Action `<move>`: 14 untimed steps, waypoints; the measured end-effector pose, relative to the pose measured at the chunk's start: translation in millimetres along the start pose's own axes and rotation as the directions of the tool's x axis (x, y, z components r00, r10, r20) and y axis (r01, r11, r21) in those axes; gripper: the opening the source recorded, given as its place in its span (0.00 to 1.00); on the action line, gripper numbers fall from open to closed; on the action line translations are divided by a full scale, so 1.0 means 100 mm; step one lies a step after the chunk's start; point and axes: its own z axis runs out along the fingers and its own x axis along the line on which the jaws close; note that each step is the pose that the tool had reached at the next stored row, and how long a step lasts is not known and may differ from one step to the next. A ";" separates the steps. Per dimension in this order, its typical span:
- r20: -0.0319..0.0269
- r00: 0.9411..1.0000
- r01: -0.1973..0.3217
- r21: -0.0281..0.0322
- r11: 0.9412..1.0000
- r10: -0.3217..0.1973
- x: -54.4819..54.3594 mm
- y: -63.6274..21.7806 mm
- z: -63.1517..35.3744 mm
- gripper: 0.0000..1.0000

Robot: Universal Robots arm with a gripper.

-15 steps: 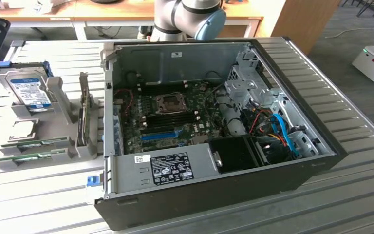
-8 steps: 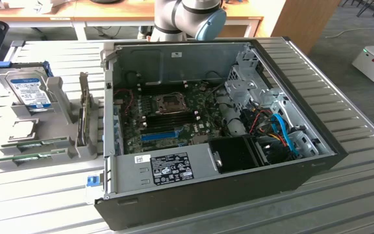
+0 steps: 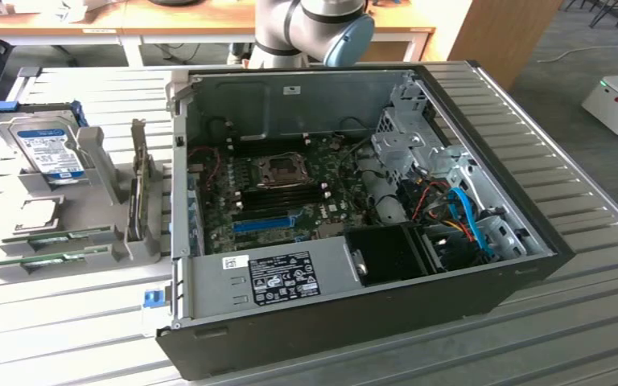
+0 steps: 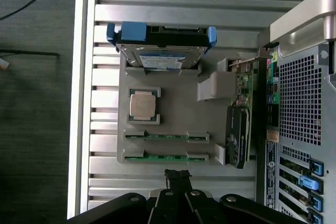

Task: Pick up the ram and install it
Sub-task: 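Reach for the ram, then pick up the ram and move it above insertion slot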

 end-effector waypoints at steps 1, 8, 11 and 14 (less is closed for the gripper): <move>0.000 1.000 0.000 0.000 1.000 0.000 0.00 -0.001 0.000 0.11; 0.000 1.000 0.000 0.000 1.000 0.000 0.00 -0.001 0.000 0.11; 0.000 1.000 0.000 0.000 1.000 0.000 0.00 -0.001 0.000 0.11; 0.000 1.000 0.000 0.000 1.000 0.000 0.00 -0.001 0.000 0.11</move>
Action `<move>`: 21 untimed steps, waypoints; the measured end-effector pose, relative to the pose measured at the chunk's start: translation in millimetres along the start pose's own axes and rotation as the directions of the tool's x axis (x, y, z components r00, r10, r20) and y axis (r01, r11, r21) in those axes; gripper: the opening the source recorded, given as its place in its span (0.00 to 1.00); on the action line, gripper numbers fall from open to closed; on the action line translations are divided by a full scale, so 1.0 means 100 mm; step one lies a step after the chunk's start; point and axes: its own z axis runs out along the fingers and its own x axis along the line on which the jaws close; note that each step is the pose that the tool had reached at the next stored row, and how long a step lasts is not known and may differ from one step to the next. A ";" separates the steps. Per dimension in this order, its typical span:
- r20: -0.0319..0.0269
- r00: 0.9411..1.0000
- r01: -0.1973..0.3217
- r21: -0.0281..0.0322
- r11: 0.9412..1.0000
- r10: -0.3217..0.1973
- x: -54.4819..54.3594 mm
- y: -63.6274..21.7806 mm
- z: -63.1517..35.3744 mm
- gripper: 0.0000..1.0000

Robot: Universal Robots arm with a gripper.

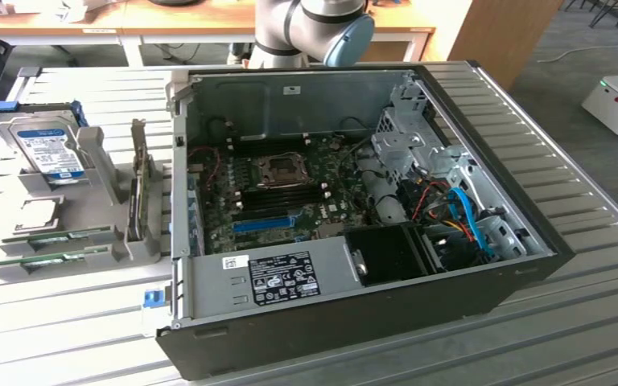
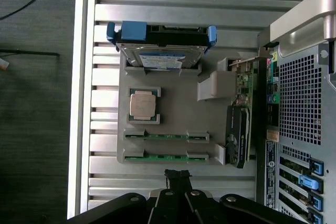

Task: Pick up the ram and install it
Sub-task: 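Pick up the ram and move it above insertion slot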

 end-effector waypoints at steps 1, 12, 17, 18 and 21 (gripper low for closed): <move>0.000 1.000 0.000 0.000 1.000 0.000 0.00 0.000 0.000 0.11; -0.003 0.998 0.056 0.000 0.998 -0.056 0.00 0.000 0.000 0.11; -0.009 0.993 0.119 0.001 0.993 -0.119 0.00 0.000 0.000 0.11; -0.010 0.991 0.131 0.002 0.991 -0.131 0.00 0.000 0.001 0.11; -0.016 0.986 0.166 0.004 0.986 -0.166 0.00 0.000 0.001 0.11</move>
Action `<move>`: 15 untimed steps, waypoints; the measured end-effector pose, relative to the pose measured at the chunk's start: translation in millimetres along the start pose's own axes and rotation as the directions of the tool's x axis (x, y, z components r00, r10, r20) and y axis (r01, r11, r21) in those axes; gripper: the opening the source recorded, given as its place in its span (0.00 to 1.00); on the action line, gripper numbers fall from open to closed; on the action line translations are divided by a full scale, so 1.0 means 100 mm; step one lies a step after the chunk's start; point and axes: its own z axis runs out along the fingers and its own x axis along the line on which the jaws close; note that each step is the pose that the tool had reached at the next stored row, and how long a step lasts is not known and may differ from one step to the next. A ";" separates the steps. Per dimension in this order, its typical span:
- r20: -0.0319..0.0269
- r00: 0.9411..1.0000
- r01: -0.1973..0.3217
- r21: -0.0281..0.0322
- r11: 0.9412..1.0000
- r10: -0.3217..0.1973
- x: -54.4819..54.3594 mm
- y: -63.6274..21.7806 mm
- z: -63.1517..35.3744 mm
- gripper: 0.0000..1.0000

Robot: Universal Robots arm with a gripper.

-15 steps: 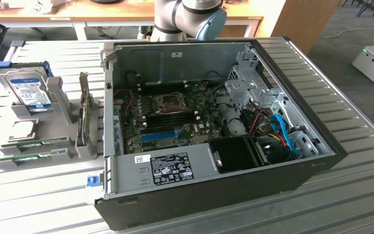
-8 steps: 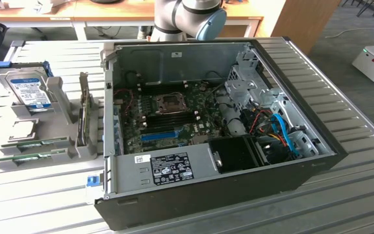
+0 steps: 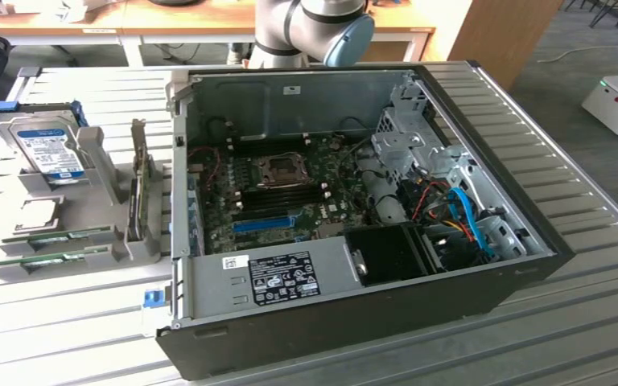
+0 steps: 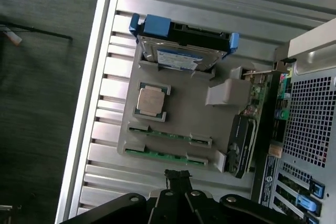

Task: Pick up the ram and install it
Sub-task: 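Pick up the ram and move it above insertion slot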

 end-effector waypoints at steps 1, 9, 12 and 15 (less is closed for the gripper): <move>-0.002 1.000 0.012 0.001 1.000 -0.012 0.00 0.000 0.000 0.11; -0.011 0.993 0.115 0.001 0.993 -0.115 0.00 0.000 0.000 0.11; -0.014 0.987 0.157 0.000 0.988 -0.157 0.00 0.000 0.000 0.11; -0.015 0.979 0.202 0.000 0.979 -0.202 0.00 0.000 0.001 0.11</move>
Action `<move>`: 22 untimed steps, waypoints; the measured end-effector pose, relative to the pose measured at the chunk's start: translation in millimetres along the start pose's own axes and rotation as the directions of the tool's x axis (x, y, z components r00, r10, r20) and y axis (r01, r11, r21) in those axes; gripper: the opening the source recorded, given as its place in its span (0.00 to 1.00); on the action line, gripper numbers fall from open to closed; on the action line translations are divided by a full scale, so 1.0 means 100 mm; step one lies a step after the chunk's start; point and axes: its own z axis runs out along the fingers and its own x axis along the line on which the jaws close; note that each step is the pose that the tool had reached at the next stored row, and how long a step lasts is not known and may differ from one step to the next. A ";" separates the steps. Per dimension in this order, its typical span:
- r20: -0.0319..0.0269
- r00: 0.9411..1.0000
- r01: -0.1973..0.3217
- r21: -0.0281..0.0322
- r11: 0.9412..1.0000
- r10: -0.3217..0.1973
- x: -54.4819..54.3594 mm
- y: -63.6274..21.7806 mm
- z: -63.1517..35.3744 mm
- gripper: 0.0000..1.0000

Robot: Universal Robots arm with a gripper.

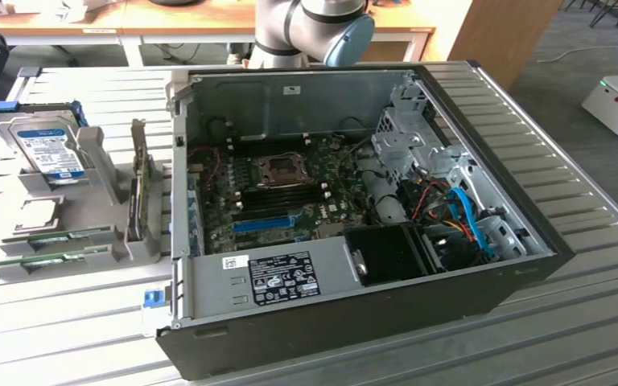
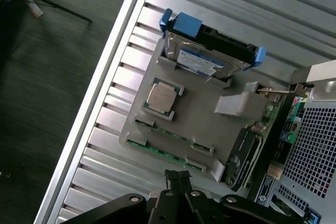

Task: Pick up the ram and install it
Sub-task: 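Pick up the ram and move it above insertion slot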

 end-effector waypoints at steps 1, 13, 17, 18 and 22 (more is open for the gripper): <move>-0.001 1.000 0.016 0.000 1.000 -0.016 0.00 0.000 0.000 0.11; -0.009 0.981 0.192 0.003 0.981 -0.192 0.00 0.000 0.000 0.11; -0.011 0.965 0.261 0.002 0.965 -0.261 0.00 0.000 0.000 0.11; -0.012 0.961 0.278 0.002 0.961 -0.278 0.00 0.000 0.000 0.11; -0.015 0.938 0.346 0.002 0.938 -0.346 0.00 0.000 0.000 0.11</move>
